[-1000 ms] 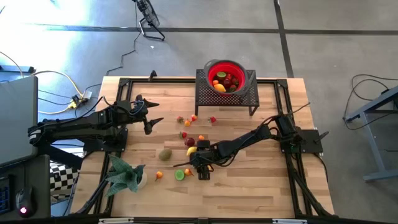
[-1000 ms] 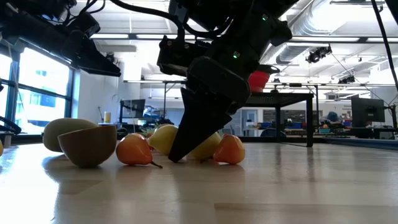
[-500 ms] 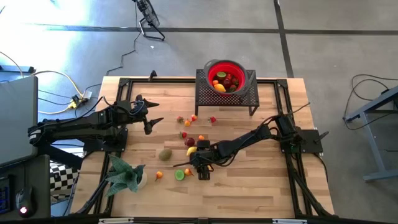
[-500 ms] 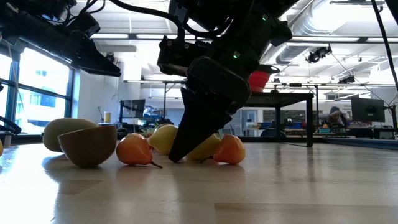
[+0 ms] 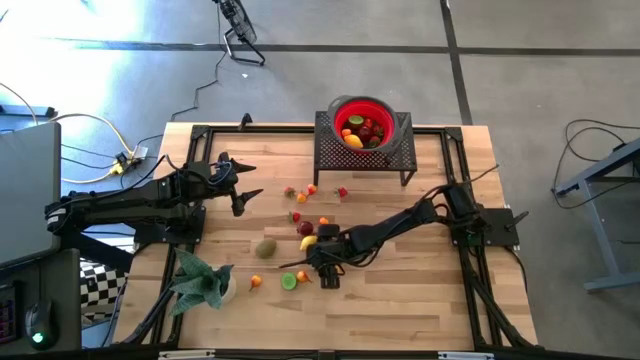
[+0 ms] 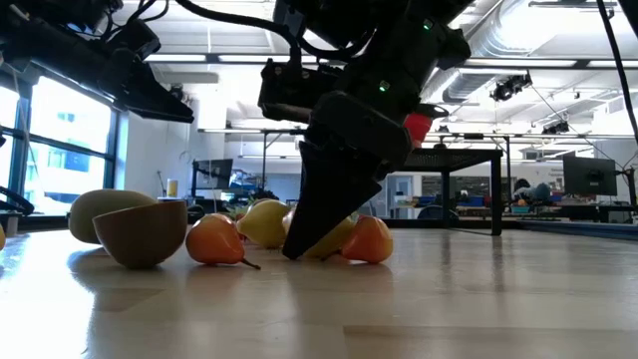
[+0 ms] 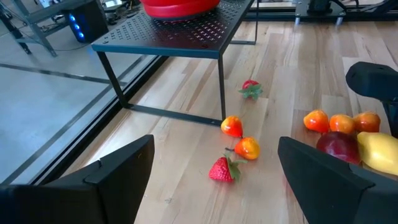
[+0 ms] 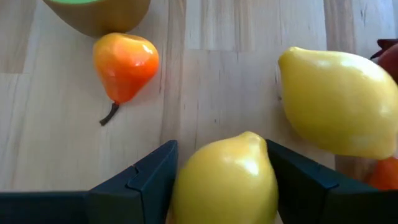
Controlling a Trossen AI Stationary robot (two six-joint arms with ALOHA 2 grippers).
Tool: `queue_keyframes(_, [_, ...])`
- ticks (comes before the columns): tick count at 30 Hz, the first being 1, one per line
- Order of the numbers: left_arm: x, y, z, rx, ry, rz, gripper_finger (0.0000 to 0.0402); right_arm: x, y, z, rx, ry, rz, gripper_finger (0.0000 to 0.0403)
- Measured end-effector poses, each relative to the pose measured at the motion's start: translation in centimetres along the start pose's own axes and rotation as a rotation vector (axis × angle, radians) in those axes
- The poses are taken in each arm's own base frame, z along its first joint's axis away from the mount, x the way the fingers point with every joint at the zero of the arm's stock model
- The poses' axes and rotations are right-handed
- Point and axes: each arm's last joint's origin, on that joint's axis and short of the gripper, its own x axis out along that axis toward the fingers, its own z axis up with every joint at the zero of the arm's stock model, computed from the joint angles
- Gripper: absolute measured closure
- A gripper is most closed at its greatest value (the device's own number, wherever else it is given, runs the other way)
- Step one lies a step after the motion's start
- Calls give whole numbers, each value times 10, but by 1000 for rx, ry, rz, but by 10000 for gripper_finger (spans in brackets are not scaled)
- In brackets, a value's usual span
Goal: Pick & Place Fruit
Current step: Put the lemon into the strainer on the shelf
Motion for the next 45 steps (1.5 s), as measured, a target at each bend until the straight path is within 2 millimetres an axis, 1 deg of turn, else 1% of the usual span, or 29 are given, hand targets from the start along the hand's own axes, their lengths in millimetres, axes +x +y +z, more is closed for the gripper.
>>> queue_keyframes(11, [0, 0, 0, 0, 0, 0, 64, -4, -4, -6, -12, 79, -19, 182])
queue_keyframes(25, [0, 0, 0, 0, 0, 0, 64, -4, -4, -7, -17, 93, -12, 182])
queue_keyframes(33, [0, 0, 0, 0, 0, 0, 64, -4, -4, -7, -15, 94, -15, 197])
queue_keyframes(39, [0, 0, 0, 0, 0, -1, 64, -4, -5, -7, -7, 93, -21, 181])
queue_keyframes(43, [0, 0, 0, 0, 0, 0, 64, -4, -5, -7, -5, 92, -22, 199])
queue_keyframes(45, [0, 0, 0, 0, 0, 0, 64, -4, -5, -7, -4, 92, -22, 201])
